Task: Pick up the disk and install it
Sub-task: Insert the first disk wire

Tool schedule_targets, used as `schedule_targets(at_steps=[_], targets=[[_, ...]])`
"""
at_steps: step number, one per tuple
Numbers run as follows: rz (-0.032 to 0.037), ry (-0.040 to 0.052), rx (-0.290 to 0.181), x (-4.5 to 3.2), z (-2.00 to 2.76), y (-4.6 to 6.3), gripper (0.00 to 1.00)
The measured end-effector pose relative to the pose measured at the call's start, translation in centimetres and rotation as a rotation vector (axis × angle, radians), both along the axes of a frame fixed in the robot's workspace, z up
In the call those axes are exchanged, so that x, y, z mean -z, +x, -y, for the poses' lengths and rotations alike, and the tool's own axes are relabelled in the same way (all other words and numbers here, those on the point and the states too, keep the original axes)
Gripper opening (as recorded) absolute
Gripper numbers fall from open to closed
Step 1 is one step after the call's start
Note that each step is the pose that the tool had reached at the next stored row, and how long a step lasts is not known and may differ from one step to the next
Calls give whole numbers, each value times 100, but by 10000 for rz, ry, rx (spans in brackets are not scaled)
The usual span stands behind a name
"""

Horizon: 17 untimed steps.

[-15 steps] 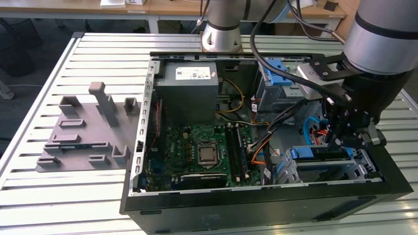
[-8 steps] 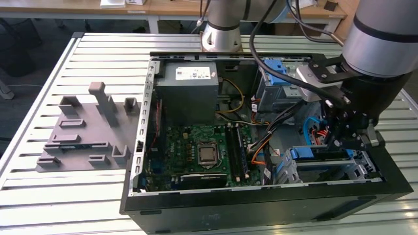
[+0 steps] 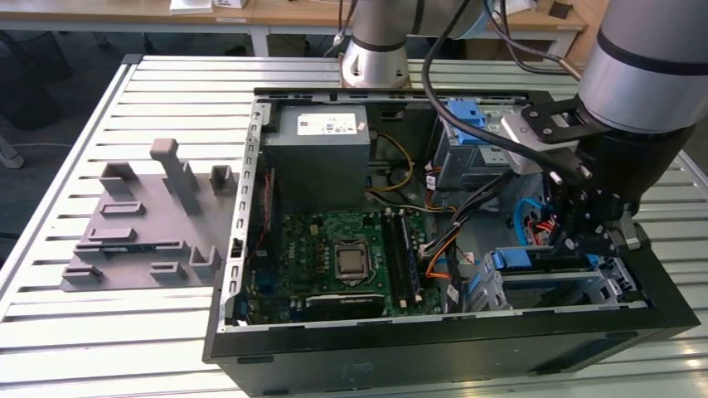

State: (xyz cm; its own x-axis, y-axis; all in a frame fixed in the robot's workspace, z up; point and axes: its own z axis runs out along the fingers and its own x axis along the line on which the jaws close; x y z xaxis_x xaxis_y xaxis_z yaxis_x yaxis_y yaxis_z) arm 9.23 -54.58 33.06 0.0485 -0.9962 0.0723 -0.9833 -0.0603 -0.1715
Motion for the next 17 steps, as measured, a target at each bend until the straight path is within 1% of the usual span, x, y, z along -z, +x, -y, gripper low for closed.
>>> schedule_targets(at_steps=[9,14,17], targets=[[-1,3,113,7,0,1,16],[-6,4,137,-26,0,1,16],[-5,1,347,-27,-1,2,16]])
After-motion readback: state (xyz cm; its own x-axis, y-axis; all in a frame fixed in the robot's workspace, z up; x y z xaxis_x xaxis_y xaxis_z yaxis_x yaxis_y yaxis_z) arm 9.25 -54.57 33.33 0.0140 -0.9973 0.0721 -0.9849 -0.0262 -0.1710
